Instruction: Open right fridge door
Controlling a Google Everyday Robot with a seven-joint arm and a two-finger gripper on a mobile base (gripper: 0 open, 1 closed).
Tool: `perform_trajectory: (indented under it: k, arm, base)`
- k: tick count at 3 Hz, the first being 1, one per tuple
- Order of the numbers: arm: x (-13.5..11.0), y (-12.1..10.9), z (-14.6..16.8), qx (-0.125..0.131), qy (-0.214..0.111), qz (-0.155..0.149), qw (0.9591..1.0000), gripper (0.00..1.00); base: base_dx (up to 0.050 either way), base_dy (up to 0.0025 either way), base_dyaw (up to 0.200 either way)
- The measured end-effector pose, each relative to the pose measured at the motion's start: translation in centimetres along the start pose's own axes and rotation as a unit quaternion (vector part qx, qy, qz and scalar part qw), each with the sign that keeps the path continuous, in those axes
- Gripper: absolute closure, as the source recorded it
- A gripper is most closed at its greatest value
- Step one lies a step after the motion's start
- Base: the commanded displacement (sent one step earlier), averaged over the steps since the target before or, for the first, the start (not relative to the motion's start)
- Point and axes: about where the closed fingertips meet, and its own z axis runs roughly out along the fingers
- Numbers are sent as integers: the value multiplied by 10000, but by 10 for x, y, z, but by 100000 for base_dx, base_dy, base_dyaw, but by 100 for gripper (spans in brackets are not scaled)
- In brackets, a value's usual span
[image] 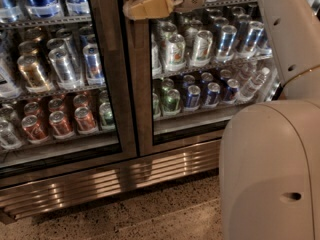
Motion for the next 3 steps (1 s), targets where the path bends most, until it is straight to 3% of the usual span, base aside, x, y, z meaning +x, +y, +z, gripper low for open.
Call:
perform_trajectory:
  k: [1,3]
  arm:
    - [-1,0,2,-10,1,-1,10000,95]
    - [-6,-1,0,216,33,-166,9996,100]
  base:
    - [0,0,0]
    - [0,0,0]
